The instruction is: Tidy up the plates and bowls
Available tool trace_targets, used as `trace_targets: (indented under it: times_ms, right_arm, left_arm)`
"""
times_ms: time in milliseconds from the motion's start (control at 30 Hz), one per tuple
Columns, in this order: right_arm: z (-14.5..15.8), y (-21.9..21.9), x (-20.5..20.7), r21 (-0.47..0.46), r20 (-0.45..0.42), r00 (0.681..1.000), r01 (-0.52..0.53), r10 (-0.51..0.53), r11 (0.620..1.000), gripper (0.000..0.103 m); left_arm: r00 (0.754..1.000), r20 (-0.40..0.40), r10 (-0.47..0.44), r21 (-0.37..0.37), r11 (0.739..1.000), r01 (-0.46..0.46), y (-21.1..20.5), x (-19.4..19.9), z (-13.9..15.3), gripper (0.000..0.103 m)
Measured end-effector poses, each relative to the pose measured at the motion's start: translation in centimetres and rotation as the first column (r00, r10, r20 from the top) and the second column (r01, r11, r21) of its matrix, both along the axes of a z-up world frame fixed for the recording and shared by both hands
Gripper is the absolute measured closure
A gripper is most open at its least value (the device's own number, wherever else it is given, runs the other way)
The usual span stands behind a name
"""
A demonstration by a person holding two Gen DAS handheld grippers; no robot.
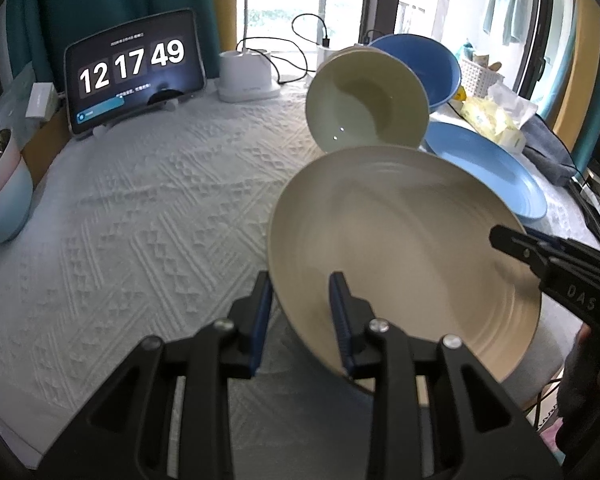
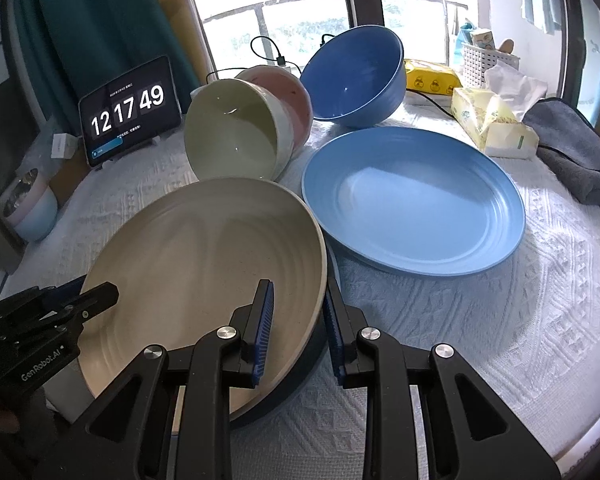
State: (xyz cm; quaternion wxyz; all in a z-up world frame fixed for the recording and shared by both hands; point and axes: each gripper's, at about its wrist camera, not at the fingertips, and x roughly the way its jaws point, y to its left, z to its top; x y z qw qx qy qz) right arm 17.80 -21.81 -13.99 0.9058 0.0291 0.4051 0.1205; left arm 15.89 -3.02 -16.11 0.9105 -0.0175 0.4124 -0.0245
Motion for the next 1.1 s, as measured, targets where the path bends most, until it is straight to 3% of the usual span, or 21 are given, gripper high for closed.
trace_targets:
  times_ms: [400,567,700,1100]
  right_arm:
    - [0.0,0.3,0.1,-0.013,-0.006,1.0,-0.01,0.01,1.0,0.076]
    - [0.7,-0.2,-0.3,-0.056,0.03,0.999,0.029,-0.028,0.998,0.075]
    - [0.1,-0.8,0.2,-0.068,0.005,0.999,0.053,-0.053,0.996,0.075]
    - [0.1,-1.8,0.5,-0.041,0.0,0.998,0.068,-0.068,0.997,0.074]
  left_arm:
    - [1.0,-0.001,-0.007,0.013,1.0,0.007,-0.1,0.0,-0.3,0.072]
    - [1.0,-0.017,-0.001,0.008,1.0,0.001,0.3,0.1,-0.8,0.072]
    - [1.0,-0.014,-0.001,0.007,1.0,0.001,0.4,0.0,-0.7,0.072]
    - [0.998,0.059,-0.004,0.003,1.0,0.004,-0.2,-0.3,1.6,0.072]
